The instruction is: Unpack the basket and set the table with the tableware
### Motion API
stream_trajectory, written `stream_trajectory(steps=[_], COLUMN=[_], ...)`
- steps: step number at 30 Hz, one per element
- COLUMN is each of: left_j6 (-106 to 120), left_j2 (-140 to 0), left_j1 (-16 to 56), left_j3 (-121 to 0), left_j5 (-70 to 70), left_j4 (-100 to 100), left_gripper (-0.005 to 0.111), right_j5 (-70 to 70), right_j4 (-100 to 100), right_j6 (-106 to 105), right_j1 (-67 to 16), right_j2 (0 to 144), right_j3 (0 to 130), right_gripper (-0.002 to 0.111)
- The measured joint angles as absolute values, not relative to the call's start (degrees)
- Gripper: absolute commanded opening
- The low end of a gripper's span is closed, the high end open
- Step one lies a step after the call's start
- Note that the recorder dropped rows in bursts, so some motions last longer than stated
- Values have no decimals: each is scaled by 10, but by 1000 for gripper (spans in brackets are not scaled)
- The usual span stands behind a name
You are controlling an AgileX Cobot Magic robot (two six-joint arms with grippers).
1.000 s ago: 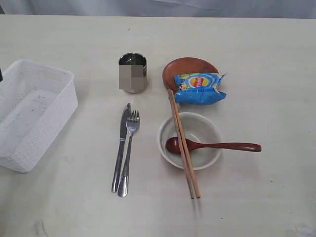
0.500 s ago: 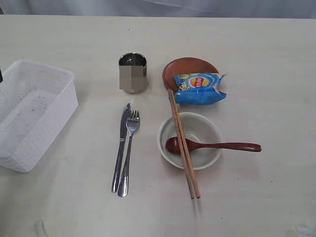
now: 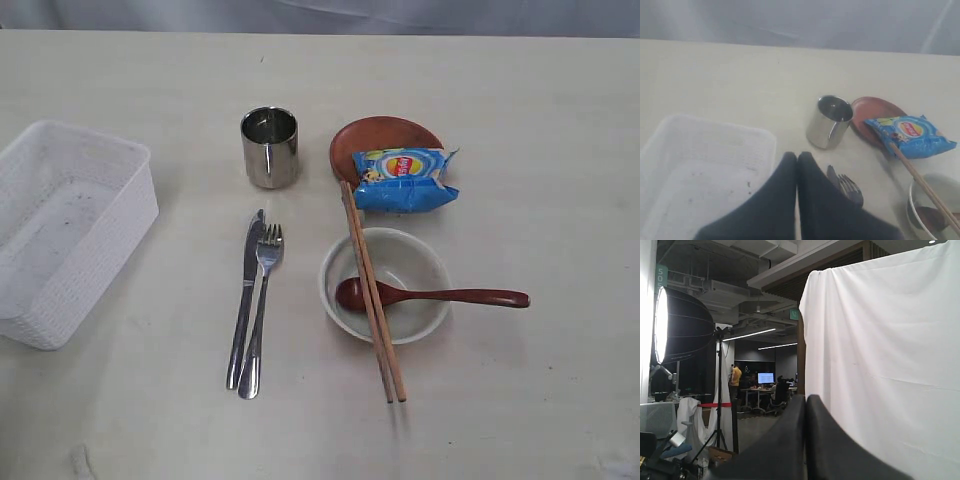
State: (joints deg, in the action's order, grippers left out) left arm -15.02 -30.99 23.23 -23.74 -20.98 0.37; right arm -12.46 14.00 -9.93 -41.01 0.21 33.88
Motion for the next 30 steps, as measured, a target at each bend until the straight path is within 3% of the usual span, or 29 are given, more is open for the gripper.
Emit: stream_trajectory(steps=[13, 30], left_j6=[-88, -28], left_j2=[-194, -66], left_j1=[230, 103], left_j3=[-112, -107], left_j5=[0, 22], left_j4=[4, 30], left_gripper=[0, 0], right_j5=[-125, -125], right_j4=[140, 140], right_j6=[-99, -99], right_j1=[-410, -410], right_j2=[2, 2], right_j3=[339, 339], right_gripper=[0, 0])
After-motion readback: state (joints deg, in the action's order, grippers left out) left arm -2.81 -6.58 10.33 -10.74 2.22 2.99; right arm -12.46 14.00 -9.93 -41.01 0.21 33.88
